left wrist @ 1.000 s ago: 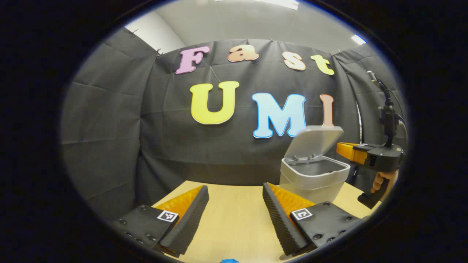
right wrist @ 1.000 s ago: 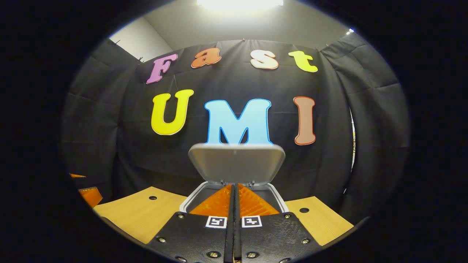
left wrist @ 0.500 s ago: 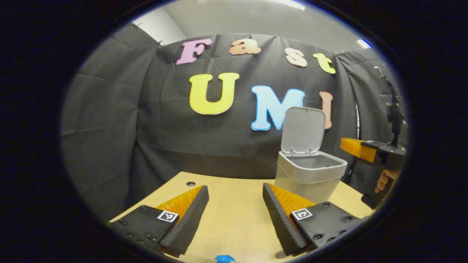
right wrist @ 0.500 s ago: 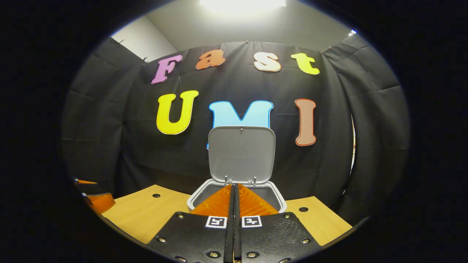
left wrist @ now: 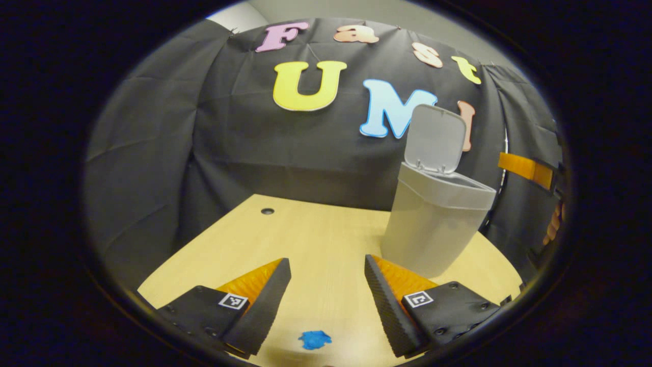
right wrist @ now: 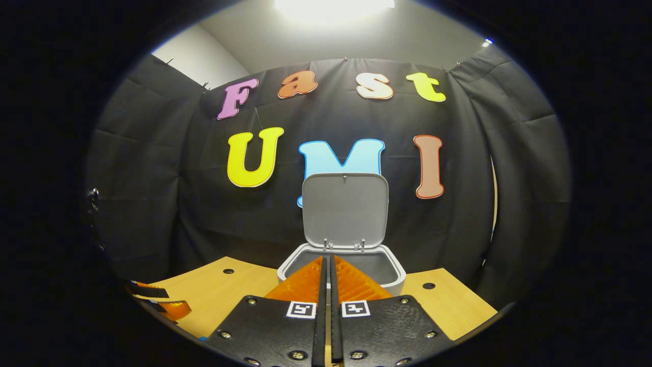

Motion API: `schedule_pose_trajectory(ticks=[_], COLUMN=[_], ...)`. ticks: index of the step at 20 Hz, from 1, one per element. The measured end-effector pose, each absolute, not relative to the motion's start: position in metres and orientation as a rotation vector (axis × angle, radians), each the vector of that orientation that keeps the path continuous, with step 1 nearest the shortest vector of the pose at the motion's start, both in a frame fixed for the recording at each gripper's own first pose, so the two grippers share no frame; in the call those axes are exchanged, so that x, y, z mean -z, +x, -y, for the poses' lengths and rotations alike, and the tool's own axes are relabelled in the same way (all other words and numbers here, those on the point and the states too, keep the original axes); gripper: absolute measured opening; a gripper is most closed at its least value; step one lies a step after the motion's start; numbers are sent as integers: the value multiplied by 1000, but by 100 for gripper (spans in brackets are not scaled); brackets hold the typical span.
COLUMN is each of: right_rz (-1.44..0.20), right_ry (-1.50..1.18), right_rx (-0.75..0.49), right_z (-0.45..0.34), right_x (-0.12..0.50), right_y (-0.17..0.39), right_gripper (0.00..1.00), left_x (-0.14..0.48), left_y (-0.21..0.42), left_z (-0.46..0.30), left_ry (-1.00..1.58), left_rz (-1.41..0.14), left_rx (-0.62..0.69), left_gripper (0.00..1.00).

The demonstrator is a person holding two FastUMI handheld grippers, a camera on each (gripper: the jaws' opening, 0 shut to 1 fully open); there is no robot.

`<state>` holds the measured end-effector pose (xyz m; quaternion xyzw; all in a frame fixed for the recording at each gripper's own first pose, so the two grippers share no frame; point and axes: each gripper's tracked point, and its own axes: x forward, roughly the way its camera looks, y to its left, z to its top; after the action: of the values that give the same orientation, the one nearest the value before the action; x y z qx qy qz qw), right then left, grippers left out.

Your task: Press the lid of the desktop garbage bin to open it, pick up the crumpled paper on the desktop and throw it into the bin, then pick up the pop can on the desktop and drop it into the bin, and finally close the garbage bin lid.

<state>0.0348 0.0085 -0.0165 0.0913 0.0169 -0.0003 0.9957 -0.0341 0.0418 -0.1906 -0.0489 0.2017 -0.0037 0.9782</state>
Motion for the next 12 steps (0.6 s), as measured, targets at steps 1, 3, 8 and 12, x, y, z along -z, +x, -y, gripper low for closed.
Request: schedule_pose_trajectory(ticks=[1, 3, 8, 12], right_rz=[-38, -42, -42, -40], right_ry=[181, 173, 144, 125], right_rx=[4, 10, 25, 24], right_z=[-9, -10, -9, -11], right_x=[19, 21, 24, 25], right_y=[33, 28, 19, 12], right_gripper=[6, 10, 25, 43], left_x=[200, 214, 230, 253], left_y=[-38, -44, -51, -60], left_z=[-44, -43, -40, -40], left_ry=[-95, -85, -75, 1], left_rz=[-426, -462, -506, -553], left_rx=[9, 14, 28, 50], left_gripper=[95, 95, 96, 95])
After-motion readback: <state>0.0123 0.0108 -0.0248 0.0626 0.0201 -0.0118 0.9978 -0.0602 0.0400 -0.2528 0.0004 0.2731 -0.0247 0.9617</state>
